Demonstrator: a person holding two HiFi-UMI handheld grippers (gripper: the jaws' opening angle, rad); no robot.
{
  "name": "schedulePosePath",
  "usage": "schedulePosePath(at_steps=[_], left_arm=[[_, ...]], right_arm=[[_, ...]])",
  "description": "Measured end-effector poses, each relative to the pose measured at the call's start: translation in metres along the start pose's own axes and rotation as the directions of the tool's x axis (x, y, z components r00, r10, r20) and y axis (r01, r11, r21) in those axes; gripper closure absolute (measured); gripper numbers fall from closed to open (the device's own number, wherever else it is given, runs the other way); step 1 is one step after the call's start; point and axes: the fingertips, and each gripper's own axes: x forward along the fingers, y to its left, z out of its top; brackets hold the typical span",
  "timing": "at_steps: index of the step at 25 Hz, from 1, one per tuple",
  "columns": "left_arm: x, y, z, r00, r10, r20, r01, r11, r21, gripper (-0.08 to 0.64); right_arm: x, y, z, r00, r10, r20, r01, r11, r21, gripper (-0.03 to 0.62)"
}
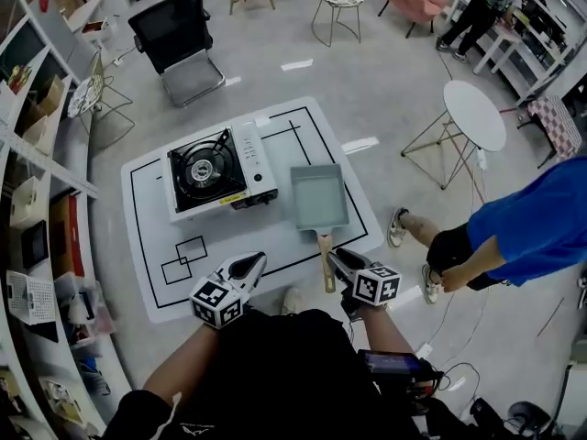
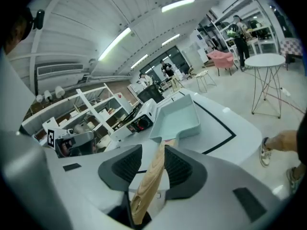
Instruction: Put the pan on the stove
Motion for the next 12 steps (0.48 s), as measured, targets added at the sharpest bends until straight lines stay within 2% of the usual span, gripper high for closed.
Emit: schedulePosePath(at_steps=[5, 12], left_arm=[[0.002, 0.006, -0.003, 1.0, 0.027, -0.013, -0.028, 0.999, -0.018, 0.551], [-0.002, 0.014, -0.005, 0.999, 0.038, -0.017, -0.038, 0.999, -0.028, 0.551]], right_arm=[[0.017, -0.005, -0.013, 0.994, 0.057, -0.089, -0.045, 0.99, 0.136, 0.363], [0.033, -0.012, -0.024, 0.983, 0.109, -0.147, -0.06, 0.952, 0.3, 0.351]])
